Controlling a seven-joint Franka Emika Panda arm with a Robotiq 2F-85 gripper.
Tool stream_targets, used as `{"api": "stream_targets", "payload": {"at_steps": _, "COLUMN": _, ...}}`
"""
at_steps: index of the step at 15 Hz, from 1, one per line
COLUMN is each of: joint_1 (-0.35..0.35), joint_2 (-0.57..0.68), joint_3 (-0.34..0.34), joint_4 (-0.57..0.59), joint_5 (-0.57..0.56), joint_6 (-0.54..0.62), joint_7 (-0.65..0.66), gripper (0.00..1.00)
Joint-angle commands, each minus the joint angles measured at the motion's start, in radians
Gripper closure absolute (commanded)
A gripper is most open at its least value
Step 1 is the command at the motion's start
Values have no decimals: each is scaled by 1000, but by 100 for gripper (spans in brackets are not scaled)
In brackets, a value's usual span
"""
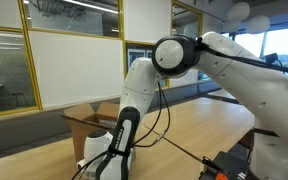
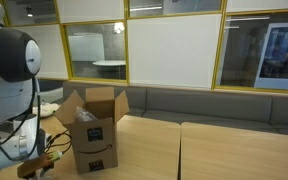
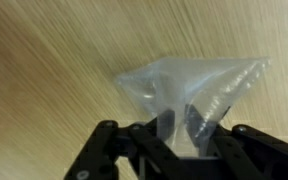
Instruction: Put the objects on the table into the cardboard box
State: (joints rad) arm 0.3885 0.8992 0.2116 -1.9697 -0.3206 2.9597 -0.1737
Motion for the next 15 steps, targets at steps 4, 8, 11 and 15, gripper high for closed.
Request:
{"api": "stream_targets", "payload": {"at_steps": 4, "joint_1": 2, "joint_2": -168, "joint_3": -76, "joint_4": -77, "joint_5": 37, "joint_6": -69, "joint_7": 74, "gripper": 86}}
{"api": "stream_targets", "payload": {"at_steps": 8, "joint_1": -13, "joint_2": -315, "joint_3": -94, "joint_4": -136, "joint_5": 40, "joint_6": -109, "joint_7": 97, "gripper": 86}}
{"api": "stream_targets", "payload": {"at_steps": 11, "joint_1": -32, "joint_2": -434, "joint_3": -98, "joint_4": -170, "joint_5": 38, "joint_6": -151, "joint_7": 101, "gripper": 87}}
{"api": "stream_targets", "payload": {"at_steps": 15, "joint_1": -70, "joint_2": -590, "joint_3": -107, "joint_4": -186, "joint_5": 28, "joint_6": -223, "joint_7": 104, "gripper": 87}}
